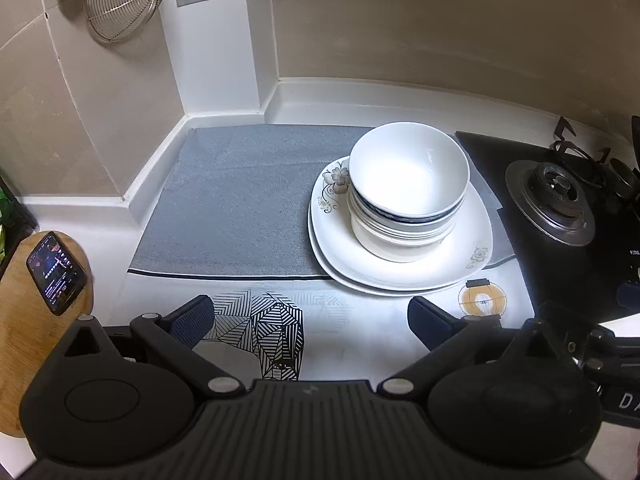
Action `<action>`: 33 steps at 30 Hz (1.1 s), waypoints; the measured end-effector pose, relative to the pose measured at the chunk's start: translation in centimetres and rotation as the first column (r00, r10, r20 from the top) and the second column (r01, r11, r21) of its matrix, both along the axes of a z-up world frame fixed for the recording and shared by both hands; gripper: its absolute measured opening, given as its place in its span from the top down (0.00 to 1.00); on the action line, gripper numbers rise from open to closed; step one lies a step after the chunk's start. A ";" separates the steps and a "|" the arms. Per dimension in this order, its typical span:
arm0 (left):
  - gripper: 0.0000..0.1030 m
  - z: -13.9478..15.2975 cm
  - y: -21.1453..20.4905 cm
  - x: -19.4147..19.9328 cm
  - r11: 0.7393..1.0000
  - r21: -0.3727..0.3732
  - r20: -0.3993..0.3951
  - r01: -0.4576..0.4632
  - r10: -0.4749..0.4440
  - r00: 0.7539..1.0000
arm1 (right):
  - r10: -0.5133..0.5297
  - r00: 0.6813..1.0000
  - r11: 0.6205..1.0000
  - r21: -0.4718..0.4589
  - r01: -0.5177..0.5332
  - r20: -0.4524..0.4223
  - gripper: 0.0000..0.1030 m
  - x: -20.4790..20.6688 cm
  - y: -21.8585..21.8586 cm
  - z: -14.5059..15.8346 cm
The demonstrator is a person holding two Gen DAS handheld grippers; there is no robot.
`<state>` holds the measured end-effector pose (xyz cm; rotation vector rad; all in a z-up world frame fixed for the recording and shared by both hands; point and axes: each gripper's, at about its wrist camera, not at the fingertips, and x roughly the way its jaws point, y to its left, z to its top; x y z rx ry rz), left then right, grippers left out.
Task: Organize plates and bowls
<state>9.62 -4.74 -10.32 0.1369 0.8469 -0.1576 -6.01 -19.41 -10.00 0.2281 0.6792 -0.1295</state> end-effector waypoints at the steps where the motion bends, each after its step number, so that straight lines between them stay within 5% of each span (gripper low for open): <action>1: 0.00 0.0 0.0 0.0 1.000 0.001 -0.001 0.001 -0.001 1.000 | 0.002 1.000 1.000 0.000 -0.002 0.000 0.00 0.0 0.0 0.0; 33: 0.00 0.0 -3.3 0.1 0.998 0.057 0.055 0.037 -0.040 0.998 | 0.026 1.000 0.999 -0.023 -0.026 0.007 0.00 1.2 -1.9 0.0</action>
